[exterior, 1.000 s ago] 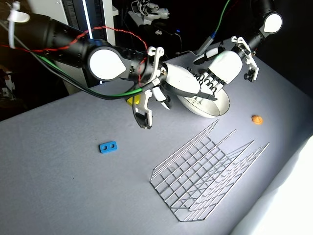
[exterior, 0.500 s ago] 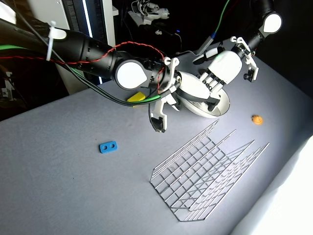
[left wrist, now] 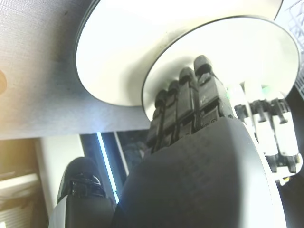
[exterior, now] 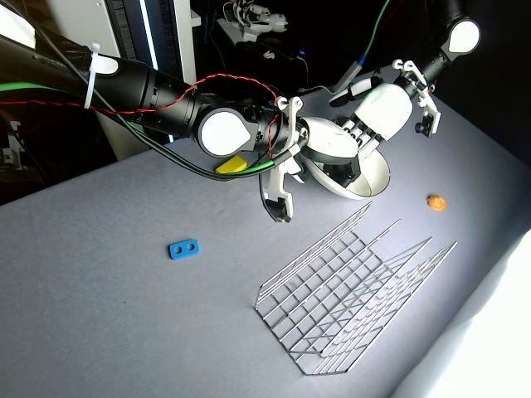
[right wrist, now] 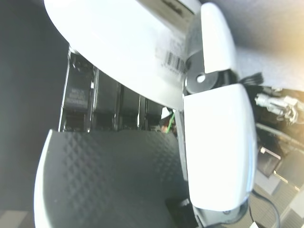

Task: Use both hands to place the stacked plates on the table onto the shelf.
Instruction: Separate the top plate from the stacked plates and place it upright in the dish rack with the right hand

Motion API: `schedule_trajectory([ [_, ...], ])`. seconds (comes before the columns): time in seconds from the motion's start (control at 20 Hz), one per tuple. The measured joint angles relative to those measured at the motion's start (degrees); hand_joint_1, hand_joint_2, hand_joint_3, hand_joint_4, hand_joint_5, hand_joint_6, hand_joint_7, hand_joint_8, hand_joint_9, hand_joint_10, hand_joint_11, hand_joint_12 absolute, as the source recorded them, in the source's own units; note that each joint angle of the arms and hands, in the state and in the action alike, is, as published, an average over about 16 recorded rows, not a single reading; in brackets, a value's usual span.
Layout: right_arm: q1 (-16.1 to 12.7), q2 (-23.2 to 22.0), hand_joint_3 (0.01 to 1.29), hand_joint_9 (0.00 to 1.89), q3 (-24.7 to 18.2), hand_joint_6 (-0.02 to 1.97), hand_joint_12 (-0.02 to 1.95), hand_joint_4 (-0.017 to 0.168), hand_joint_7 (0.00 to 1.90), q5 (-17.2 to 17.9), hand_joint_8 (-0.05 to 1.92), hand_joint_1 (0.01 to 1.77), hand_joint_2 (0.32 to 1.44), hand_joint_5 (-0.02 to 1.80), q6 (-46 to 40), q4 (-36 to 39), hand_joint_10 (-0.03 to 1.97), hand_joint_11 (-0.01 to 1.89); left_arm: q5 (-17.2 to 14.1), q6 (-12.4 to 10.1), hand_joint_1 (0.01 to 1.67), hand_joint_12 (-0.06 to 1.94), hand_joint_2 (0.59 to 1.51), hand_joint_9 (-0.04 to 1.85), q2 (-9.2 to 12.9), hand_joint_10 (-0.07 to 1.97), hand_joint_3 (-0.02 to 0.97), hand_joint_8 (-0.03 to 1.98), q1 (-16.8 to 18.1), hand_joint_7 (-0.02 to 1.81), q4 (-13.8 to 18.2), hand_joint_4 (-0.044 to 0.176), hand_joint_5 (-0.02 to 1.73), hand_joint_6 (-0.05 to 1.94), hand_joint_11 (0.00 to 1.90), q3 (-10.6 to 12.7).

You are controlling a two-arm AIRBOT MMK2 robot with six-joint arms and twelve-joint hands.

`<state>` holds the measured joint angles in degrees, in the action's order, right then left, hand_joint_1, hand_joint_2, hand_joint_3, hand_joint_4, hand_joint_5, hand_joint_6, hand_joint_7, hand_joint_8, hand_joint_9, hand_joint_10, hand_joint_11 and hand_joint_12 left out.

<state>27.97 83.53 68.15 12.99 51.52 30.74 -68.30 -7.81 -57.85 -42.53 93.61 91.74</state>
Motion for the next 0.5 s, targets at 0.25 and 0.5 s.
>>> schedule_trajectory([
  [0.25, -0.22, 0.20, 0.02, 0.97, -0.11, 0.88, 1.34, 0.016, 0.84, 0.52, 0.95, 1.16, 1.01, 0.74, -0.15, -0.23, 0.63, 0.80, -1.13, -0.55, 0.01, 0.19, 1.092, 0.07, 0.13, 0.02, 0.014, 0.01, 2.05, 0.08, -1.78, 0.000, 0.08, 0.02, 0.02, 2.64],
  [0.5, -1.36, 0.21, 0.02, 1.01, -0.37, 0.97, 1.36, 0.020, 0.89, -0.05, 1.04, 1.16, 1.01, 0.76, -0.35, -1.13, 0.68, 0.82, -2.23, -1.68, 0.01, 0.20, 1.089, 0.08, 0.22, 0.02, 0.014, 0.01, 4.33, 0.09, -3.35, 0.003, 0.08, 0.01, 0.02, 6.77],
])
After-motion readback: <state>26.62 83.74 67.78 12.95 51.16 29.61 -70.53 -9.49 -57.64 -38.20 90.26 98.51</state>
